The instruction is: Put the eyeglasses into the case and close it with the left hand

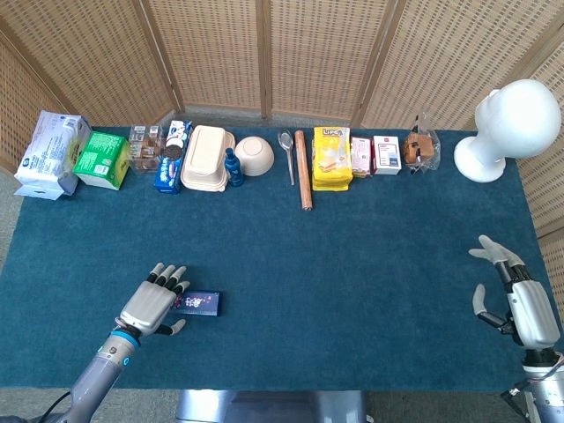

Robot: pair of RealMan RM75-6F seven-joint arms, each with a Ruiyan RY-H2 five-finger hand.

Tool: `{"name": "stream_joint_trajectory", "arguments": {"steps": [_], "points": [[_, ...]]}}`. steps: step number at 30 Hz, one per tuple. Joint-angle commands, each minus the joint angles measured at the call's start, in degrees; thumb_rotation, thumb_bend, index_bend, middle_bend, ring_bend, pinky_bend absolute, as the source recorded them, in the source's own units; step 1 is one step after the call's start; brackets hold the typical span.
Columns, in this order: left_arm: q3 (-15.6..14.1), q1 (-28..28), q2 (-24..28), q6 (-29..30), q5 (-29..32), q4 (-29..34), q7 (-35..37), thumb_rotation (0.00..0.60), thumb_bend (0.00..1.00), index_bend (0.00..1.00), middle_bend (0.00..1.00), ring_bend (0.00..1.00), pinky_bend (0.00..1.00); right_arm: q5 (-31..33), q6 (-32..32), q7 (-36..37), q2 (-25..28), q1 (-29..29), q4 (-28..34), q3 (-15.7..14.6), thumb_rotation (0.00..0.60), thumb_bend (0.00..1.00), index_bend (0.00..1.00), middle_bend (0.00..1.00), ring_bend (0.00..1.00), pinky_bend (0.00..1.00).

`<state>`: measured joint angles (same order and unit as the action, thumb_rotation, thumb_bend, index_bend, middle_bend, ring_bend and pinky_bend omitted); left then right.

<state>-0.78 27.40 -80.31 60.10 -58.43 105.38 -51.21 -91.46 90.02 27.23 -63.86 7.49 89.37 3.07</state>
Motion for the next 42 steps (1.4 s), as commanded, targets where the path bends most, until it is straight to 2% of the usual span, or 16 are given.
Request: {"name": "stream_joint_trajectory", "arguments": {"steps": [1,6,8,14,20,26,33,36,42], "points": [[-0.2,0.6,-0.5,0.3,0.7,-0.5,0.3,0.363,0.27,0.31,0.0,0.0,0.0,0.1,0.0,0.2,0.0,-0.1,-0.1,0.1,0.39,0.66,0.03,0.26,0.13,0.15],[-0.1,0.7,-1.1,1.8,-0.9,-1.0,2.6,0.402,0.31,0.48,0.08,0.0,0.0,0.3,0.0,0.3,-0.2,-0.4,-0.2,0.2,0.388,0.66,0.03,0.26,0.13,0.15],[-0.1,0.8,-1.1,2.3,-1.7,-1.3,3.2,0.411,0.33,0.51,0.1,0.0,0.0,0.4,0.1,0.3,-0.2,-0.5,-0.2,0.3,0.387,0.66,0.03,0.26,0.13,0.15],[0.7,1.6,-0.8,2.6,-2.5,-2.0,5.2,0.413,0.33,0.52,0.11,0.0,0.0,0.7,0.6,0.7,-0.4,-0.9,-0.3,0.6,0.388,0.66,0.03,0.26,0.13,0.15],[2.9,3.4,-1.6,2.3,-3.1,-4.0,7.5,0.417,0.33,0.52,0.1,0.0,0.0,1.0,1.3,0.9,-0.4,-1.5,-0.3,0.9,0.38,0.66,0.03,0.26,0.13,0.15],[6.1,7.3,-4.9,-0.6,-1.9,-9.4,9.0,0.413,0.33,0.52,0.1,0.0,0.0,1.3,1.7,0.8,-0.3,-2.0,-0.4,1.2,0.379,0.66,0.03,0.26,0.13,0.15],[8.2,10.8,-10.2,-3.5,-1.1,-17.9,11.4,0.418,0.33,0.52,0.08,0.0,0.0,1.8,1.8,0.2,-0.2,-2.5,0.0,1.4,0.374,0.66,0.03,0.26,0.13,0.15],[9.1,12.3,-12.7,-5.2,-0.8,-21.6,13.7,0.422,0.32,0.48,0.07,0.0,0.0,2.1,1.8,-0.3,-0.1,-2.8,0.3,1.4,0.38,0.66,0.03,0.26,0.13,0.15],[9.1,13.9,-15.0,-7.0,-1.8,-25.3,16.3,0.423,0.32,0.14,0.0,0.0,0.0,2.6,1.9,-1.1,0.3,-3.1,1.2,1.7,0.379,0.66,0.03,0.26,0.13,0.15]]}}
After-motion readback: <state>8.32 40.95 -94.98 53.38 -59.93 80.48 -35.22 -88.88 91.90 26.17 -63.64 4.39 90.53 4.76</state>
